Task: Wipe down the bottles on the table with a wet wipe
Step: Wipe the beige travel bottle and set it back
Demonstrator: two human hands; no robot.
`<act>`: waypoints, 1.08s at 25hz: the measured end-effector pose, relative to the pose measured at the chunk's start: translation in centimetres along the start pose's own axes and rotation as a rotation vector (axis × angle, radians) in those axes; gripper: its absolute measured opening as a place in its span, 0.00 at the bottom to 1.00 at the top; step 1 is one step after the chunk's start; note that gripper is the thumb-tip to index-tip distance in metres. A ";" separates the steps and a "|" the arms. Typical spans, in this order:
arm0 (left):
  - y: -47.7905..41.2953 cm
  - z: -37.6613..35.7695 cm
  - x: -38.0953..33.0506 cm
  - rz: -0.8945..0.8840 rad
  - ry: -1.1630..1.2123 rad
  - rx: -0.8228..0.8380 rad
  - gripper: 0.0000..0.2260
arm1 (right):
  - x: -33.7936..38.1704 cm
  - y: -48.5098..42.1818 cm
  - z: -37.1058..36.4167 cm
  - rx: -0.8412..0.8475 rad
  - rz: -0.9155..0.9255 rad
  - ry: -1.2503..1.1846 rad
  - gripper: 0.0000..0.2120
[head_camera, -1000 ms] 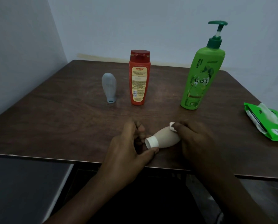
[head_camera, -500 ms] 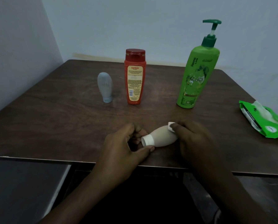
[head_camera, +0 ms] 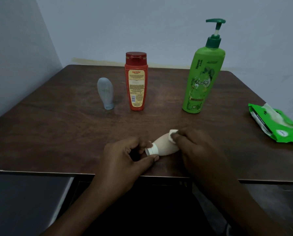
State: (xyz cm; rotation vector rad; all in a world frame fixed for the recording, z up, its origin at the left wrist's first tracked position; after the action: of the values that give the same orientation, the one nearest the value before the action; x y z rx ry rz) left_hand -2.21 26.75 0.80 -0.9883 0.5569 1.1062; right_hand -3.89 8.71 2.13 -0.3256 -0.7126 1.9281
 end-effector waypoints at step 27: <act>0.0 -0.6 -1.0 -0.063 -0.164 0.005 0.12 | 2.9 0.3 0.2 0.084 0.029 0.028 0.16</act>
State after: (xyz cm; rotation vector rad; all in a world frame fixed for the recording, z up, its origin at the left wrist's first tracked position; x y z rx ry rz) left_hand -2.53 25.76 1.33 -0.8951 0.3931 1.1170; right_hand -5.52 11.10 2.31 -0.3116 -0.6101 1.9713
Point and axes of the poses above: each hand's wrist, its own y-axis away from the middle knuckle, its own z-axis out of the back of the hand, x = y × z, the point moved 10 cm from there along -y, towards the middle knuckle, and after that the axes turned 3 degrees about z, right-handed, at the moved point
